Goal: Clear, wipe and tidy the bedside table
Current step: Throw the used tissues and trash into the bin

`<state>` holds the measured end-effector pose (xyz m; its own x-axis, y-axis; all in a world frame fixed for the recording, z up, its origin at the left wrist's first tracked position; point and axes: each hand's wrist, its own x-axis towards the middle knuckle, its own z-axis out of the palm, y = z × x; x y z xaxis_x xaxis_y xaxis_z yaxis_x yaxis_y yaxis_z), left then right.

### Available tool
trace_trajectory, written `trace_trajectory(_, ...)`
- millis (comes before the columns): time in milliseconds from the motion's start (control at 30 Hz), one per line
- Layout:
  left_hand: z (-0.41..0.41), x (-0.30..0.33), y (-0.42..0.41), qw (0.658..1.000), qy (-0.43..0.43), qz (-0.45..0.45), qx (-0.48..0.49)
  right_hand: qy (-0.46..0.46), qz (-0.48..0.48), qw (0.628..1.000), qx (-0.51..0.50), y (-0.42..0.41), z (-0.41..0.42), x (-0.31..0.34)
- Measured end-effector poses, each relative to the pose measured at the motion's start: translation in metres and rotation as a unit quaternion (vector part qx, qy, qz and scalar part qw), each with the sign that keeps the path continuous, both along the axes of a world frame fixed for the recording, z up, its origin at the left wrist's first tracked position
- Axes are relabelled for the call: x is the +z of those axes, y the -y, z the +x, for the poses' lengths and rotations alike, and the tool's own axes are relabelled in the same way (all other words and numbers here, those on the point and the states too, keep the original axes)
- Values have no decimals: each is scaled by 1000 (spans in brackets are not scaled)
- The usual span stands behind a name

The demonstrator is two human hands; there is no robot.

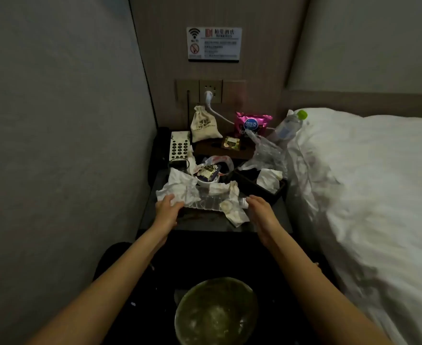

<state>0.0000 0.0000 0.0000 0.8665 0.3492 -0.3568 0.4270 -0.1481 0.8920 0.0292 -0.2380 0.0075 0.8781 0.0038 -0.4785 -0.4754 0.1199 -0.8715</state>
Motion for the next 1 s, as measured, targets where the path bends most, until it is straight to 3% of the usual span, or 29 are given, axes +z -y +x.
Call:
trace_trajectory(100, 13, -11, -2, 999, 14, 51, 0, -9, -28, 1000, -8, -3, 13, -7)
trace_trajectory(600, 37, -20, -7, 999, 44, 4, -14, 35, -52, 998, -13, -8, 26, -25)
trace_trajectory(1000, -47, 12, 27, 990, 131, 22, 51, 123, -115, 980, -107, -5, -41, 9)
